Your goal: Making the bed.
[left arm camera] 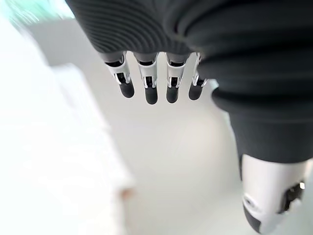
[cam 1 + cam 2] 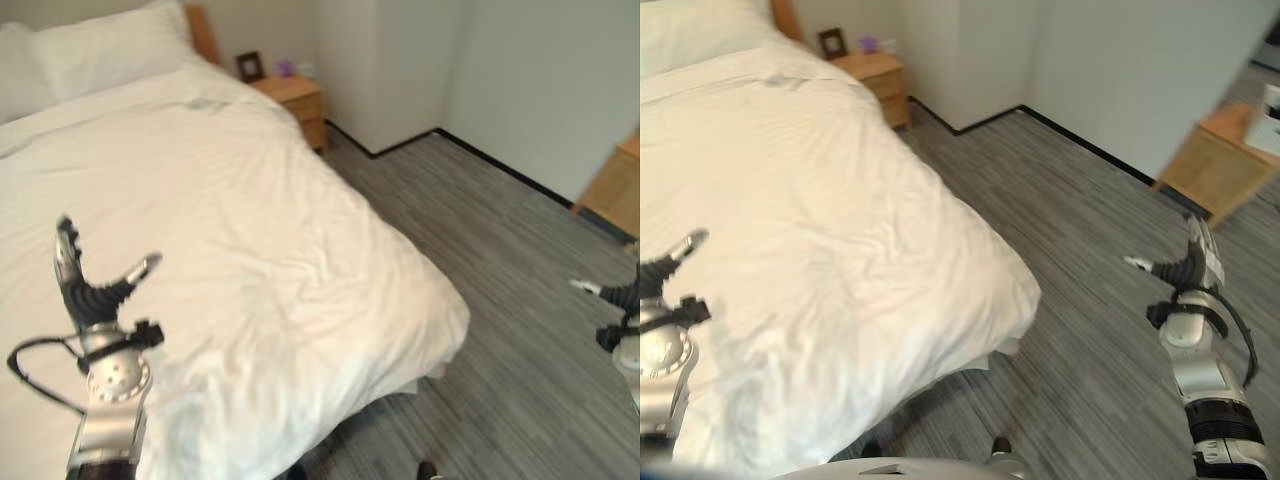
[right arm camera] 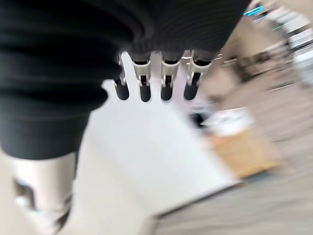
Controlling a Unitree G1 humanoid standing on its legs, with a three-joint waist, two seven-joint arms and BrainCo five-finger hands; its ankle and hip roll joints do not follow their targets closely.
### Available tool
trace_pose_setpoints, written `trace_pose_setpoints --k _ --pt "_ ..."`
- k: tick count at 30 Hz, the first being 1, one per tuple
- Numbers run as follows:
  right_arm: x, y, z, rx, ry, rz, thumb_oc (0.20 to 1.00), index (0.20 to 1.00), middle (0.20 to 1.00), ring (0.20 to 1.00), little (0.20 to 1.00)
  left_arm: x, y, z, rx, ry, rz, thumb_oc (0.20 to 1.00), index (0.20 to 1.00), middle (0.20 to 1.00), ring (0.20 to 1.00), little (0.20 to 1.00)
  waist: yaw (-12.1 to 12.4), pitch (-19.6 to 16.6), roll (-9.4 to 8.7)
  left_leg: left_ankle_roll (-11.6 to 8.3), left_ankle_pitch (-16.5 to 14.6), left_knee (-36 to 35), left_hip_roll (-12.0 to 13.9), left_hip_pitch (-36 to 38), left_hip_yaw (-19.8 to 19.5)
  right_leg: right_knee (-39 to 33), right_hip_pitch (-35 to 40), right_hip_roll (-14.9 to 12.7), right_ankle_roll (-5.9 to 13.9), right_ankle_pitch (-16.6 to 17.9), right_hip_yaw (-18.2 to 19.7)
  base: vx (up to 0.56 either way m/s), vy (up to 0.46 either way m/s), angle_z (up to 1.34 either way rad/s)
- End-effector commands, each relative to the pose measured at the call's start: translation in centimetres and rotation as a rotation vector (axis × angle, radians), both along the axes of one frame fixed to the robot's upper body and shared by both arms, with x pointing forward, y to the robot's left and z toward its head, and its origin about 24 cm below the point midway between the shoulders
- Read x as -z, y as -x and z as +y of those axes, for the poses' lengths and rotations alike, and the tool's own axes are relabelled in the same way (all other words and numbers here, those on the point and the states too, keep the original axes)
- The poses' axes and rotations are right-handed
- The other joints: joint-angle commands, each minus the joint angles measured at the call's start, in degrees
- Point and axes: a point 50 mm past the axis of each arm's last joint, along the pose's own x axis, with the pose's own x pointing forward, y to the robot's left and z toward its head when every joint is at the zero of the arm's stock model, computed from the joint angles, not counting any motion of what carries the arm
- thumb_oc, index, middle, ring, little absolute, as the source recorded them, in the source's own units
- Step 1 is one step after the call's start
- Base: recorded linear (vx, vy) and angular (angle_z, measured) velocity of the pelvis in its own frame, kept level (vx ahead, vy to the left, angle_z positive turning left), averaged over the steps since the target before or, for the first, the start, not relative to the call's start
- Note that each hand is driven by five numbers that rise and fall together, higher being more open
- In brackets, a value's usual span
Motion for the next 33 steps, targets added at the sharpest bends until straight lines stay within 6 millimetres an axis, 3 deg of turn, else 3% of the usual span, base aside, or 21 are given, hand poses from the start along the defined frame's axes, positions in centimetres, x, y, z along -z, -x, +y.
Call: trace_pose_setpoints --k 1,6,10,15,20,24,25,28,31,33 --pt "-2.4 -1.3 1.7 -0.151 -0.366 -0.223 0.200 0.200 0.200 0.200 0.200 -0.4 0.2 0.9 0.033 0.113 -0.071 1.000 1.000 1.000 1.000 1.000 0.42 3.24 2.41 -8.04 6.40 1.13 8.60 3.84 3.99 0.65 -0.80 0.07 1.83 -4.88 -0.60 0.00 0.011 0.25" --pt "-2.1 -4.6 6.8 -0.401 -1.068 -0.479 0.200 0.200 0.200 0.200 0.200 5.3 3.5 0.4 0.007 0.369 0.043 1.000 1.000 1.000 1.000 1.000 4.86 3.76 2.93 -7.94 5.81 1.13 7.63 2.54 1.98 0.65 -0.21 -1.02 1.82 -5.22 -2.33 -0.01 0.020 0.25" --pt "-2.4 -6.9 11.2 -0.549 -1.345 -0.553 0.200 0.200 0.200 0.200 0.200 7.3 3.4 -0.8 0.047 0.525 0.038 1.000 1.000 1.000 1.000 1.000 8.22 4.59 4.14 -7.91 6.15 1.13 6.95 -0.20 0.38 0.65 -1.28 -1.66 1.89 -4.29 -4.09 -0.05 0.009 0.31" --pt "-3.1 -8.5 13.9 -0.603 -1.414 -0.534 0.200 0.200 0.200 0.200 0.200 6.6 1.7 -1.5 0.122 0.534 0.006 1.000 1.000 1.000 1.000 1.000 10.21 6.18 5.64 -8.02 6.57 1.13 6.39 -3.15 -1.14 0.65 -3.21 -2.06 1.97 -3.64 -5.38 -0.09 0.010 0.30" --pt "-5.3 -10.5 16.1 -0.667 -1.434 -0.529 0.200 0.200 0.200 0.200 0.200 4.7 -0.7 -2.0 0.208 0.514 -0.067 1.000 1.000 1.000 1.000 1.000 11.95 10.09 8.65 -8.04 8.44 1.13 5.82 -8.80 -2.75 0.65 -8.01 -2.58 2.16 -2.35 -6.14 -0.17 0.013 0.19" --pt "-4.7 -11.1 16.0 -0.626 -1.457 -0.504 0.200 0.200 0.200 0.200 0.200 4.6 -1.4 -2.3 0.227 0.534 -0.087 1.000 1.000 1.000 1.000 1.000 12.23 11.74 10.72 -8.04 9.10 1.13 5.56 -12.39 -2.51 0.79 -11.95 -3.07 2.34 -1.93 -5.81 -0.13 0.035 0.00" --pt "-2.9 -11.3 15.4 -0.574 -1.462 -0.429 0.200 0.200 0.200 0.200 0.200 4.8 -1.6 -2.3 0.235 0.546 -0.076 1.000 1.000 1.000 1.000 1.000 11.83 12.51 12.29 -8.04 9.01 1.13 5.72 -14.19 -1.53 0.65 -13.82 -3.61 2.68 -1.55 -5.68 -0.15 0.057 -0.03" --pt "0.3 -11.1 13.5 -0.466 -1.445 -0.299 0.200 0.200 0.200 0.200 0.200 4.8 -2.0 -2.3 0.258 0.541 -0.063 1.000 1.000 1.000 1.000 1.000 10.93 13.33 14.51 -8.04 8.99 1.13 5.95 -16.63 -0.27 0.65 -16.85 -3.97 3.02 -1.06 -5.00 -0.13 0.067 -0.12" --pt "2.9 -9.9 10.3 -0.339 -1.420 -0.247 0.200 0.200 0.200 0.200 0.200 5.3 -1.8 -2.7 0.272 0.533 -0.024 1.000 1.000 1.000 1.000 1.000 9.20 14.07 15.53 -8.04 8.88 1.13 5.91 -17.84 0.42 0.65 -18.72 -3.99 3.30 -0.98 -3.92 -0.06 0.061 -0.16" --pt "4.0 -8.2 7.1 -0.245 -1.409 -0.295 0.200 0.200 0.200 0.200 0.200 5.9 -1.4 -3.0 0.274 0.536 0.003 1.000 1.000 1.000 1.000 1.000 7.78 13.93 15.73 -8.04 8.50 1.13 5.87 -17.69 1.07 0.65 -19.33 -3.97 3.47 -1.03 -3.00 -0.02 0.053 -0.11"
